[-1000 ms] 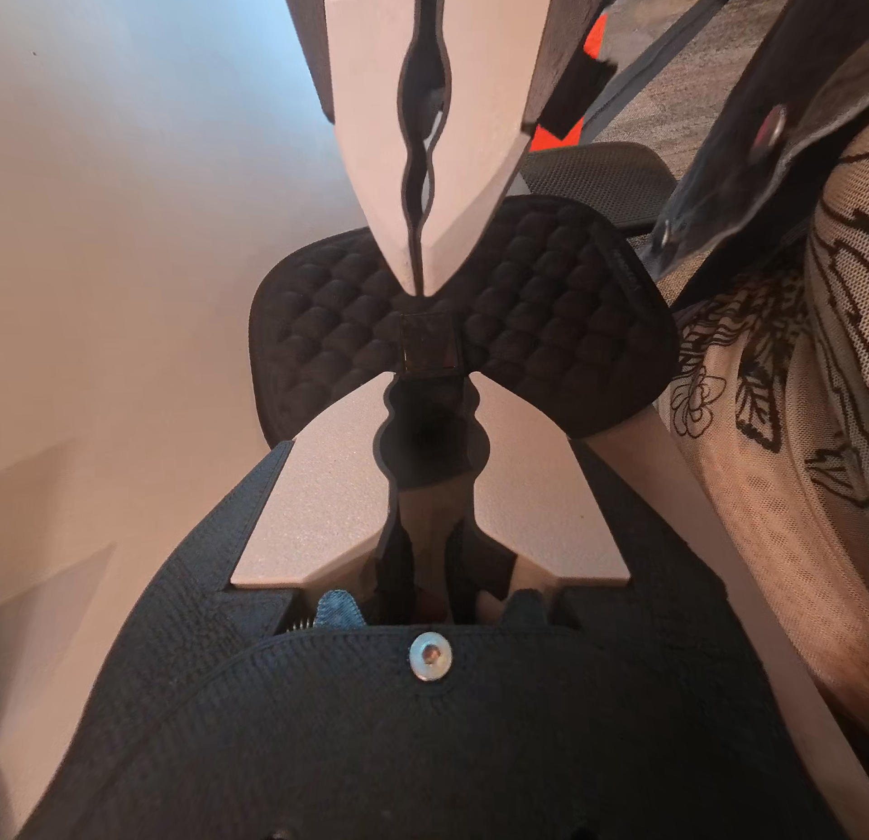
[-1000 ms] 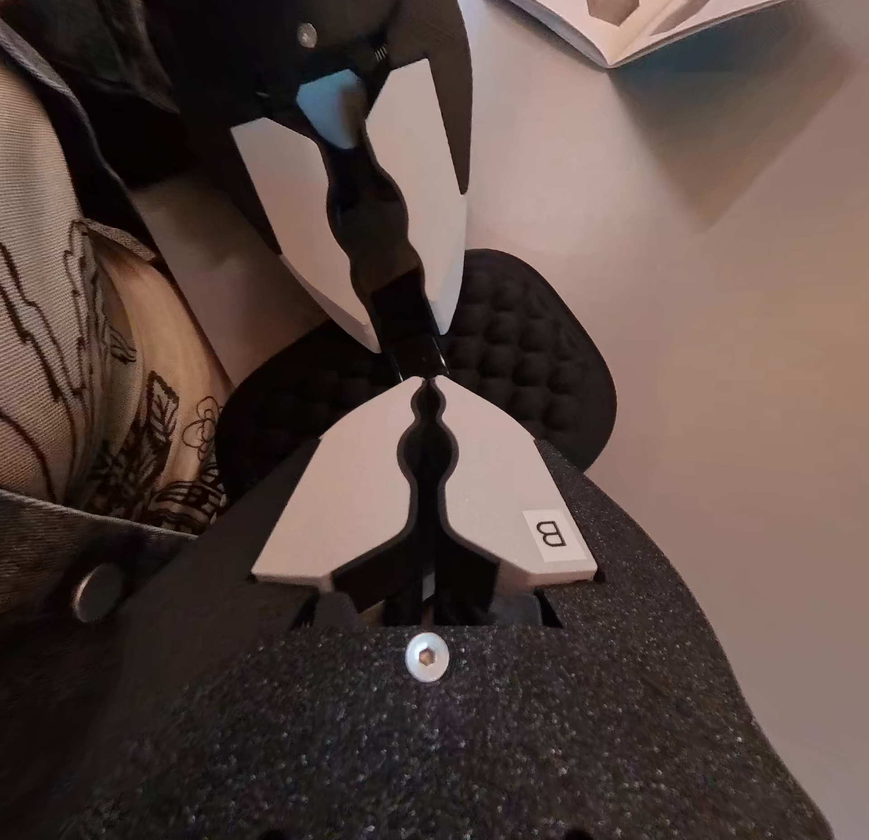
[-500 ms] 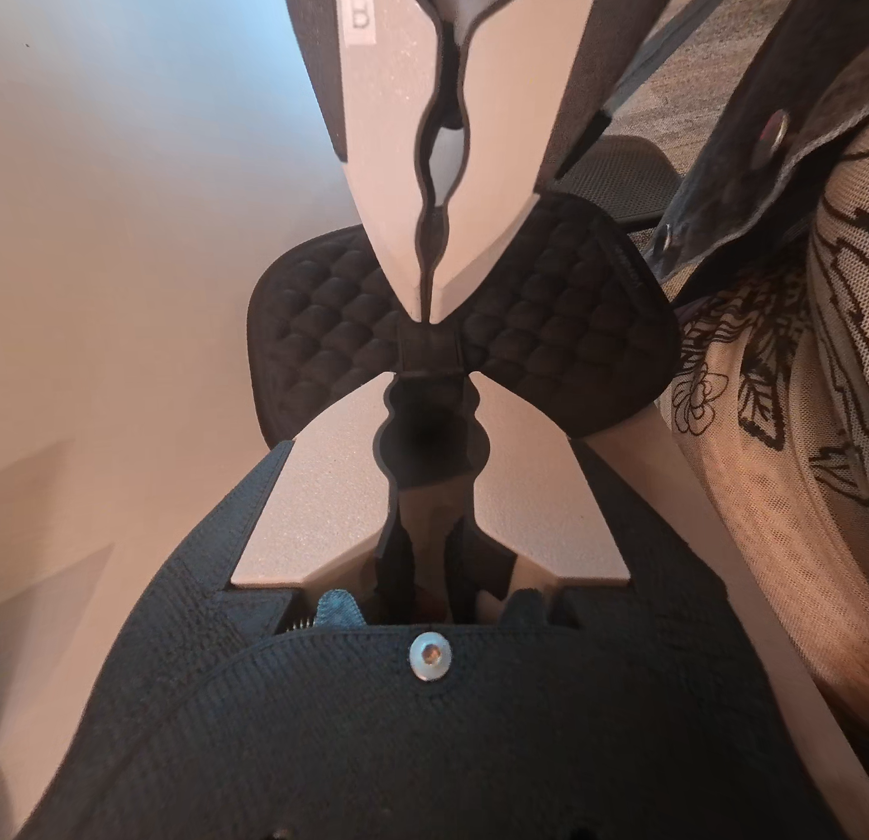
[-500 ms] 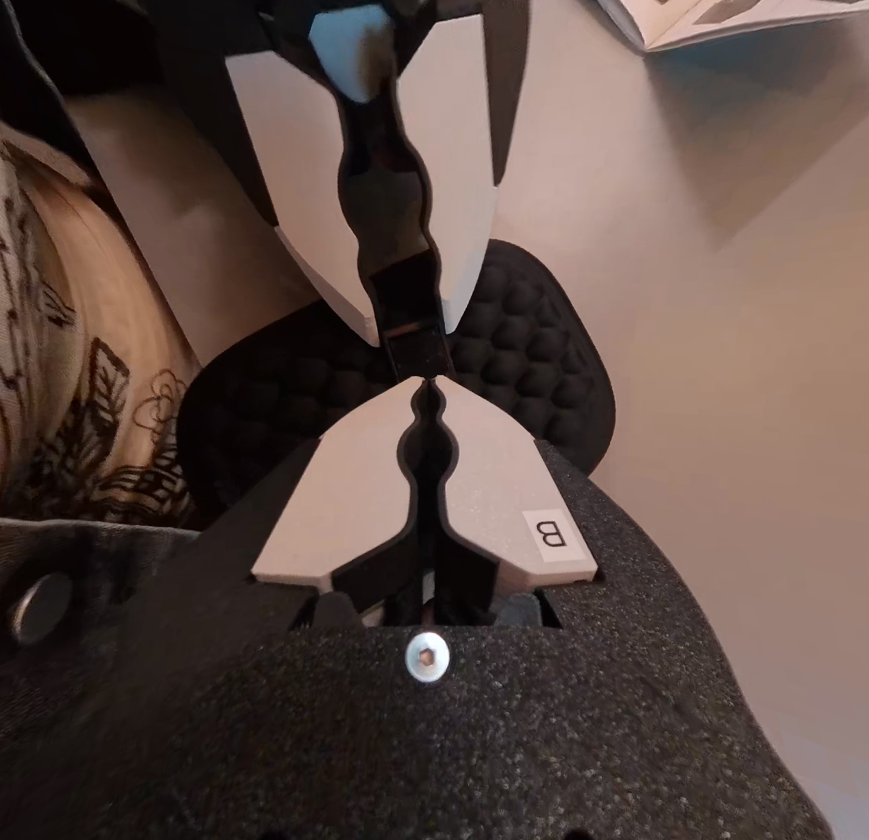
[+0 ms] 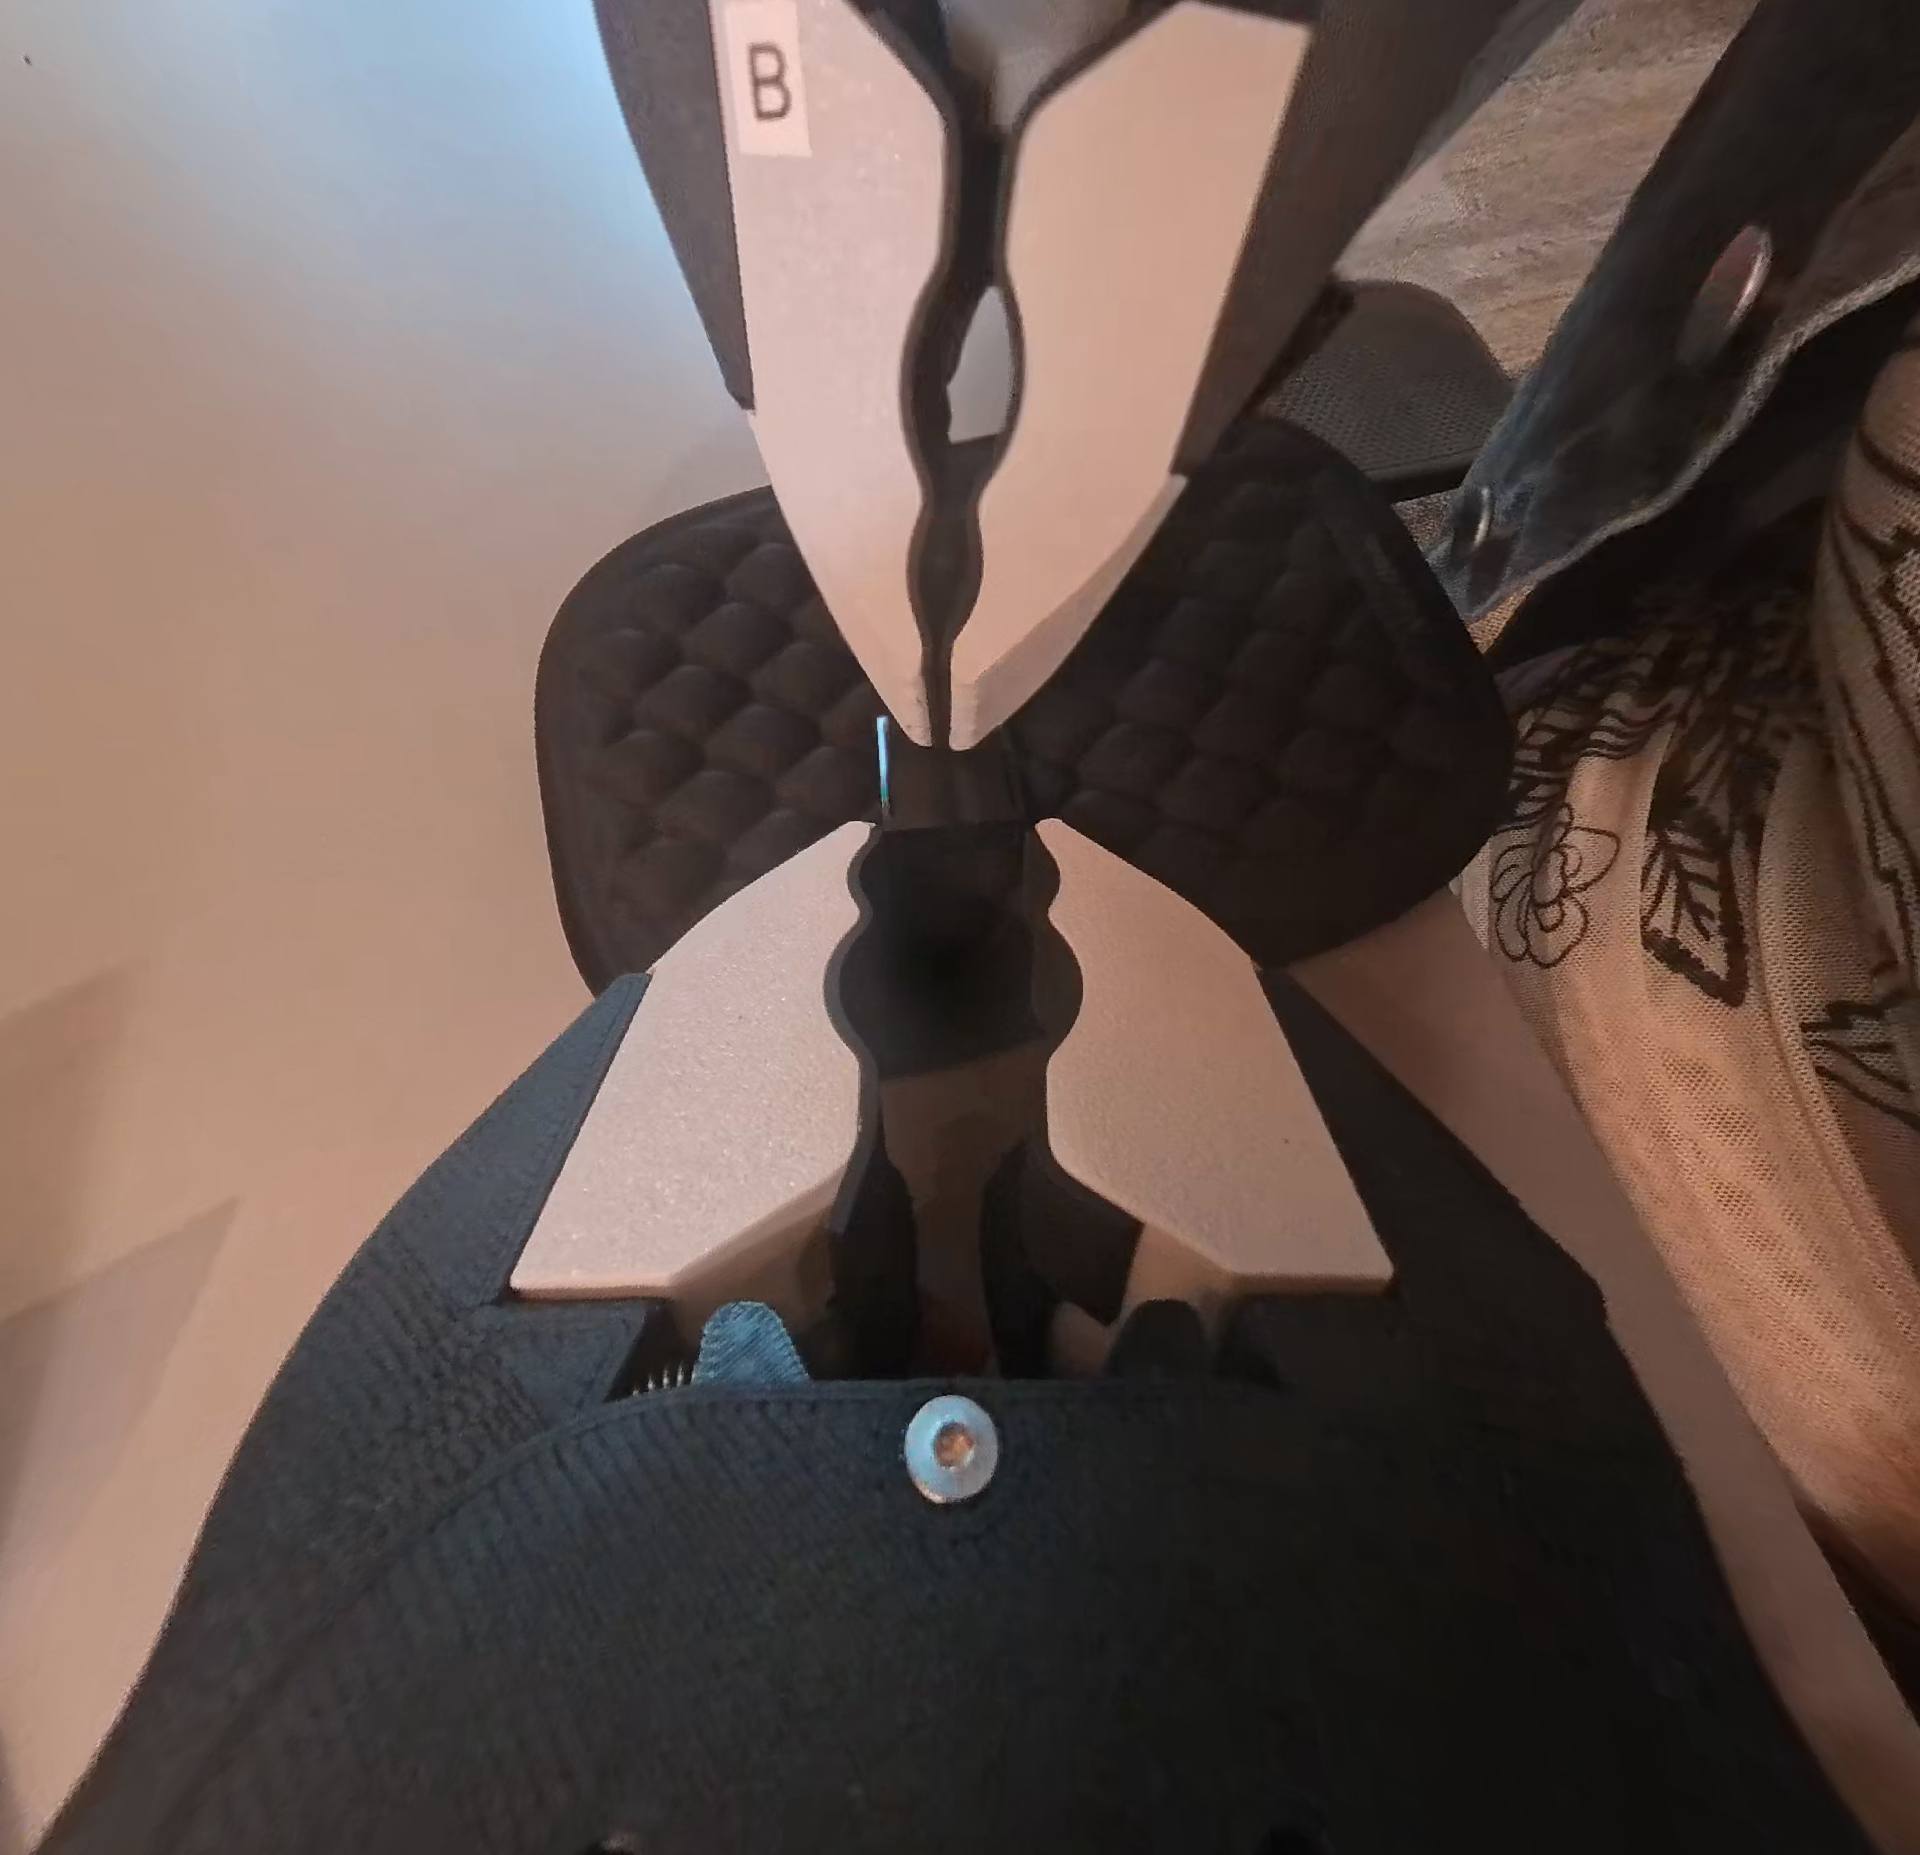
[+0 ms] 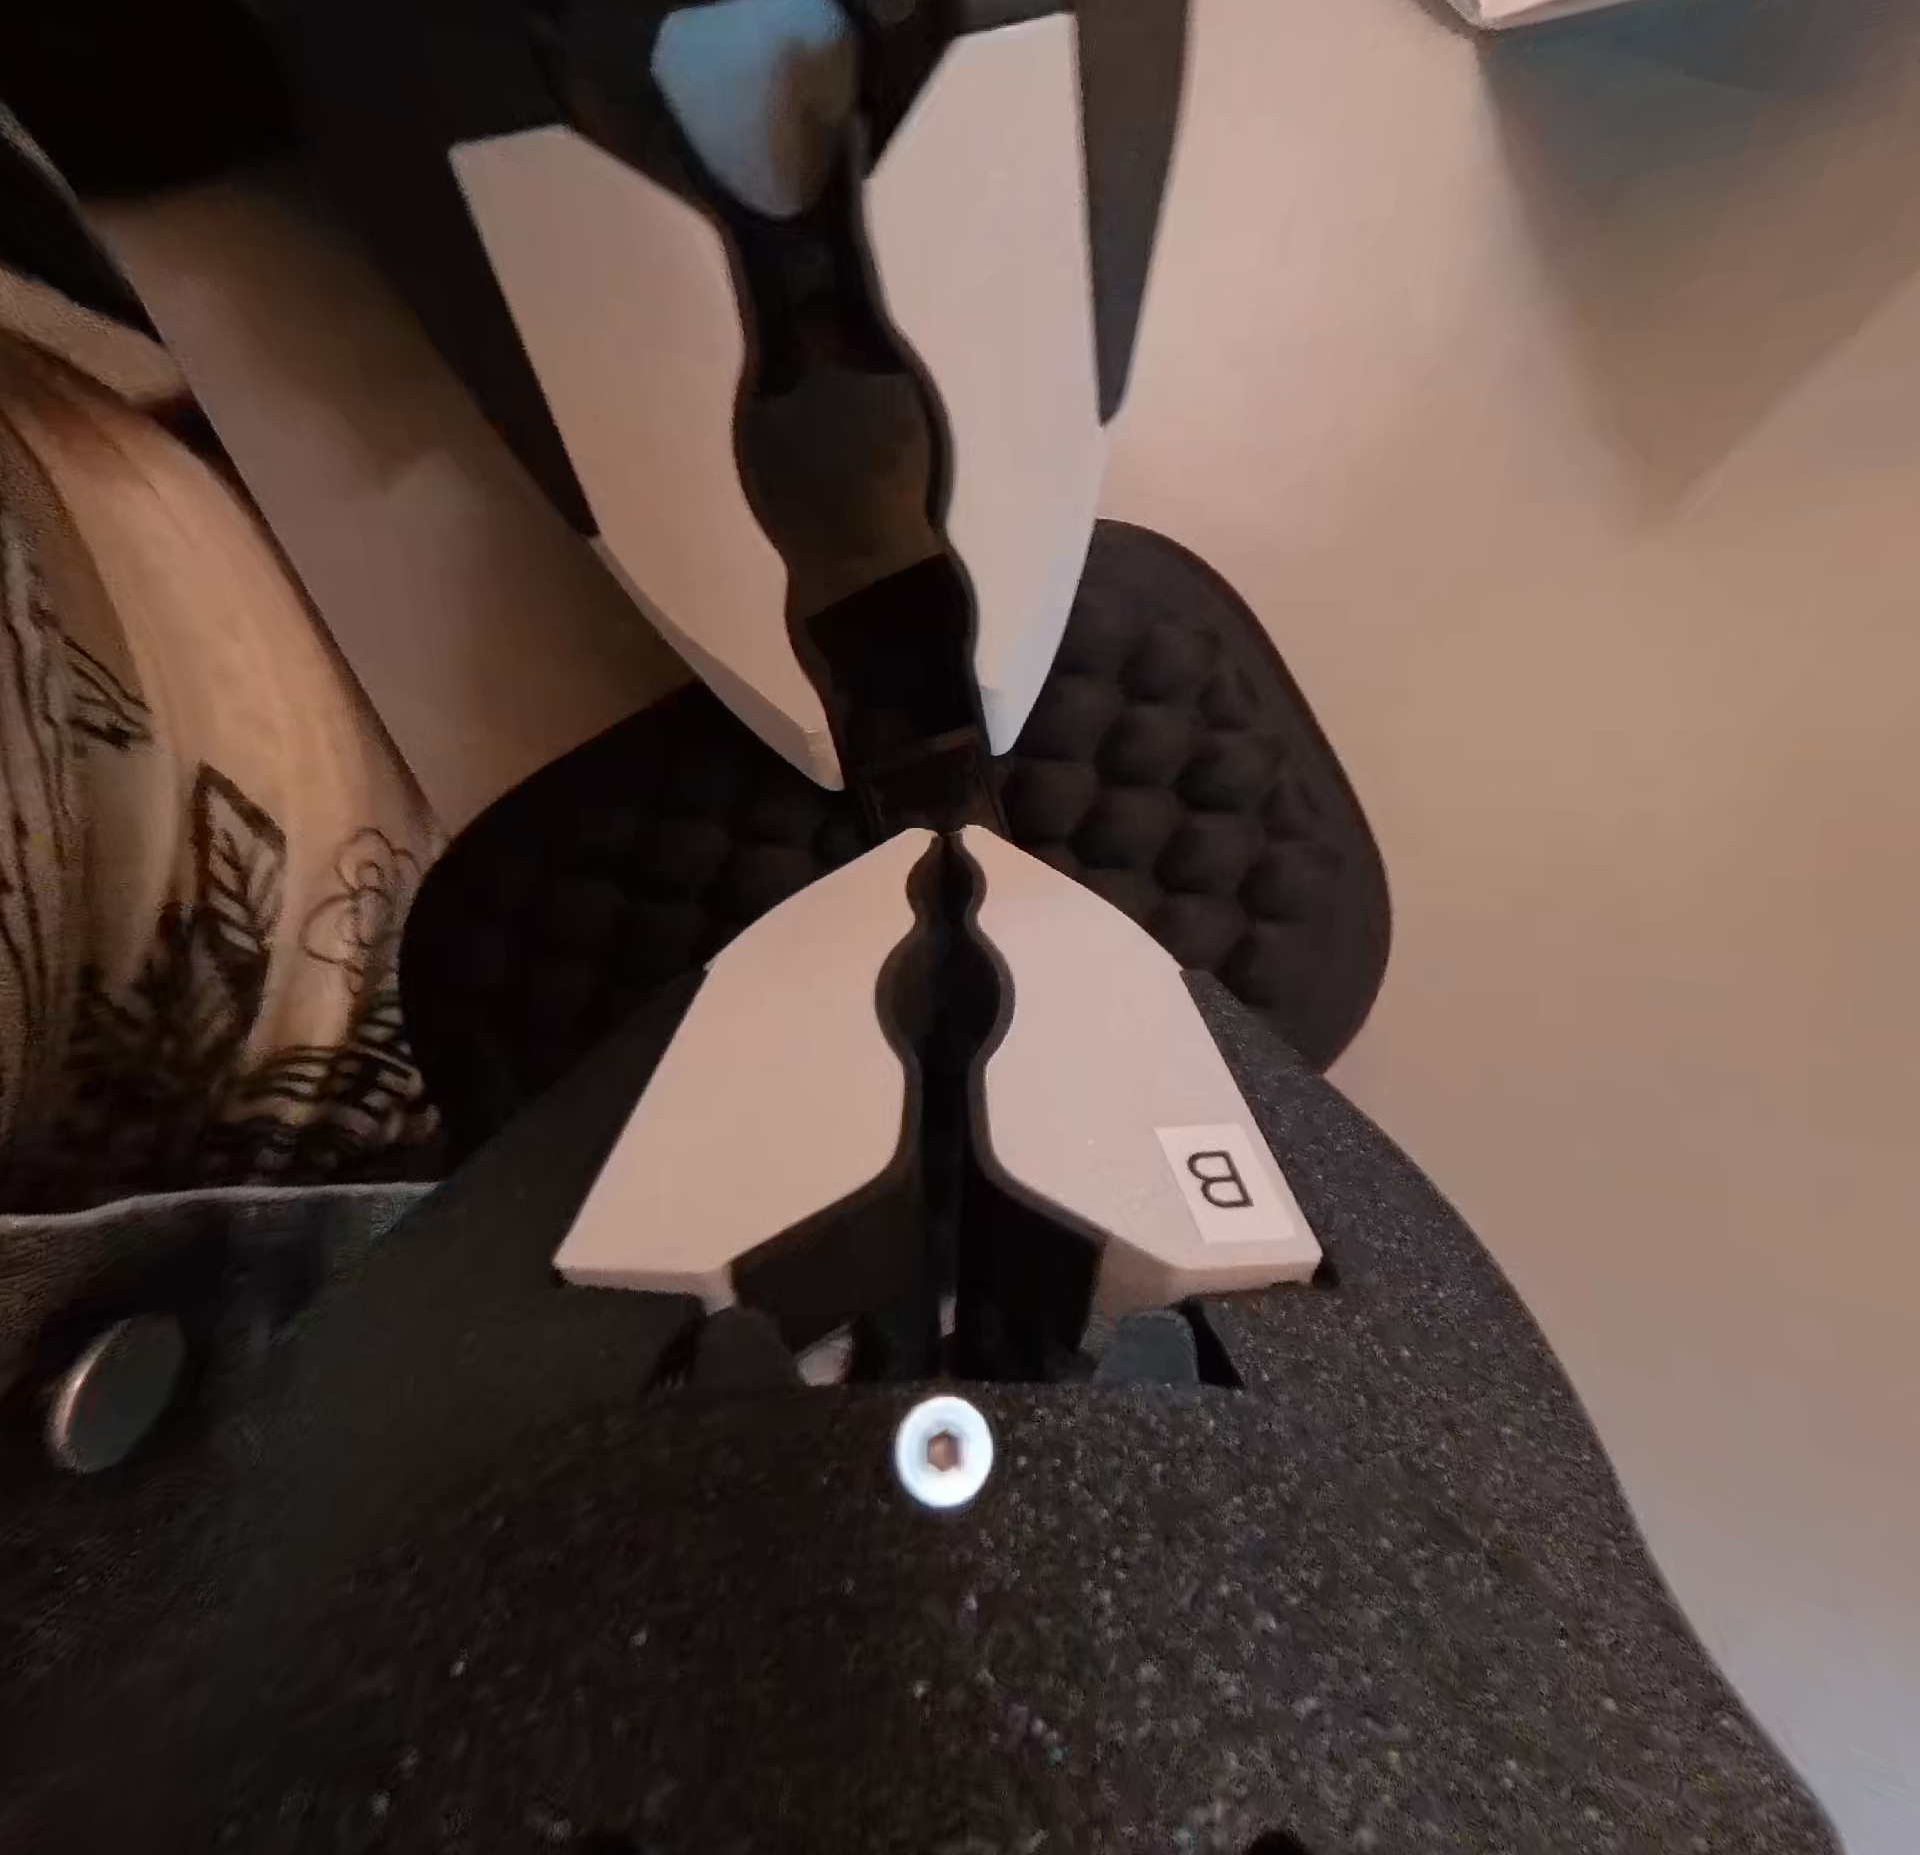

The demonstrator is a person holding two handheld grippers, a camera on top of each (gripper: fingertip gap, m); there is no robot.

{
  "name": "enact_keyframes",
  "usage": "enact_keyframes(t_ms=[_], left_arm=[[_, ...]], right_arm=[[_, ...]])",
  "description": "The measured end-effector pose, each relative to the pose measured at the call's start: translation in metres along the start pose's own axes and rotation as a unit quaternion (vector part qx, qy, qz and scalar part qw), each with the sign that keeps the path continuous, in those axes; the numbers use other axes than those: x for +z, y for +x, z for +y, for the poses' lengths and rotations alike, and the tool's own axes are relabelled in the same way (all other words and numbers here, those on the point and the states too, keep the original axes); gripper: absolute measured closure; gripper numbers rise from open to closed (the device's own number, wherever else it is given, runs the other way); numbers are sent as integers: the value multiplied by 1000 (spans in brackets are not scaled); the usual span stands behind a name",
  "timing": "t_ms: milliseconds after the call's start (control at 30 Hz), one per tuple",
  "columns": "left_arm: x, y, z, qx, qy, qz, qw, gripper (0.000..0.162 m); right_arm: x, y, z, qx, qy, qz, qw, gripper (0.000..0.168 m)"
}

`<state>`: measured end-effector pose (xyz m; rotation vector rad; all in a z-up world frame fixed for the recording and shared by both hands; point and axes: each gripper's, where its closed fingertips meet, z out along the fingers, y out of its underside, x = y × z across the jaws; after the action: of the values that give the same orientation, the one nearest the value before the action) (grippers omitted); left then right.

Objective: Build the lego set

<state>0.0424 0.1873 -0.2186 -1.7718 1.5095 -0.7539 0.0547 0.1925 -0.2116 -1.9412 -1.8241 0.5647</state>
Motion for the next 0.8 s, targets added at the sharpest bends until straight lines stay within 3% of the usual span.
enact_keyframes(t_ms=[67, 233, 300, 333, 400, 533, 733, 800], left_arm=[[0, 0, 0, -1, -1, 0, 1000, 136], [-1, 0, -1, -4, 5, 2, 1000, 136], [-2, 0, -2, 2, 8, -4, 1000, 136], [-2, 0, -2, 4, 8, -5, 1000, 136], [-2, 0, -2, 2, 9, -4, 1000, 136], [-3, 0, -3, -5, 14, 3, 1000, 136], [-6, -1, -6, -15, 27, 9, 999, 136], [-8, -2, -9, -16, 40, 4, 999, 136]], right_arm=[[1, 0, 0, 32, 28, -24, 999, 168], [-2, 1, -6, -16, 74, -3, 997, 168], [-10, 1, -8, 12, 120, -30, 992, 165], [-16, 1, -8, 31, 139, -47, 989, 134], [-23, 4, -7, 48, 155, -67, 984, 125], [-11, 1, 2, -14, 144, -53, 988, 115], [3, 0, -8, -81, 157, -34, 984, 128], [1, -1, -13, -94, 173, -35, 980, 143]])
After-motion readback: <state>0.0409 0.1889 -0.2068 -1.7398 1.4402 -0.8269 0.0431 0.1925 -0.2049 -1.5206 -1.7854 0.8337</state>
